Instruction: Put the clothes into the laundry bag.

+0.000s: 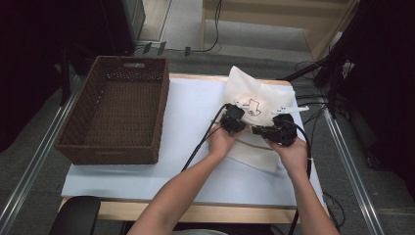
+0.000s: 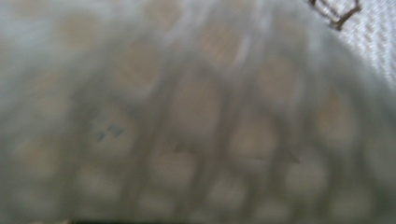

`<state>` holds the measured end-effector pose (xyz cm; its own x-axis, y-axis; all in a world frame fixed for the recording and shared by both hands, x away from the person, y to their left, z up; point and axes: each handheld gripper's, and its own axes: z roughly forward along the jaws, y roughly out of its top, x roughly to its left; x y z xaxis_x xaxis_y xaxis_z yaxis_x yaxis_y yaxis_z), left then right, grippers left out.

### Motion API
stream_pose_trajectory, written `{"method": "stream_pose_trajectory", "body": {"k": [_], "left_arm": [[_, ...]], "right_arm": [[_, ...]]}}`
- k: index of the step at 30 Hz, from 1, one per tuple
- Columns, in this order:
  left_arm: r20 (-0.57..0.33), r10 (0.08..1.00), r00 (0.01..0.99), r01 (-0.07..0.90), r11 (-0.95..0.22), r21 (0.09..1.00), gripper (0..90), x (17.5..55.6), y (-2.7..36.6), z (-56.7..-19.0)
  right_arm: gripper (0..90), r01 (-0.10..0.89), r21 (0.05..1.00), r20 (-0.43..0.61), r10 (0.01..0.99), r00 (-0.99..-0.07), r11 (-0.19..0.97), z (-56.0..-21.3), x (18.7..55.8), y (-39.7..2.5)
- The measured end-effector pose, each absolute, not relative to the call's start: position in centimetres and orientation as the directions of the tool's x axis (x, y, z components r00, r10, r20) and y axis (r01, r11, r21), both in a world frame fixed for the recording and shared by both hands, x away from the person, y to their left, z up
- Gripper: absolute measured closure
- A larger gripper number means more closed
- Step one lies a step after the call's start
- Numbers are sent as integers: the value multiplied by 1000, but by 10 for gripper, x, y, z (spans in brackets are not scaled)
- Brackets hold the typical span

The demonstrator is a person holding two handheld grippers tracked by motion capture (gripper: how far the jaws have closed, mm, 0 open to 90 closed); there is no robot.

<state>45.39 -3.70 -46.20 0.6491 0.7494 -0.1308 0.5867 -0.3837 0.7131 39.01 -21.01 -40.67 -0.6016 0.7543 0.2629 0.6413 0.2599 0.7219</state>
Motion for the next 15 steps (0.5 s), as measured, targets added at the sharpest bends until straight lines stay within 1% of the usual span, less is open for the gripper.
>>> {"method": "stream_pose_trajectory", "body": {"k": [3,7,10,13,15], "left_arm": [[-155,738,657,594,-380,709,849,454,-35,-461],[-177,716,675,601,-395,695,741,450,-29,-453],[-198,708,677,605,-383,698,690,445,-23,-447],[-178,700,692,589,-404,700,646,439,-18,-443],[-192,688,700,587,-402,703,607,436,-12,-440]], "right_arm": [[882,646,716,263,754,-602,266,-409,391,-209],[882,642,721,262,754,-602,262,-409,391,-210],[882,640,724,264,755,-600,255,-408,391,-211],[882,638,727,263,756,-599,253,-408,390,-212],[883,640,727,265,758,-597,250,-407,390,-213]]}}
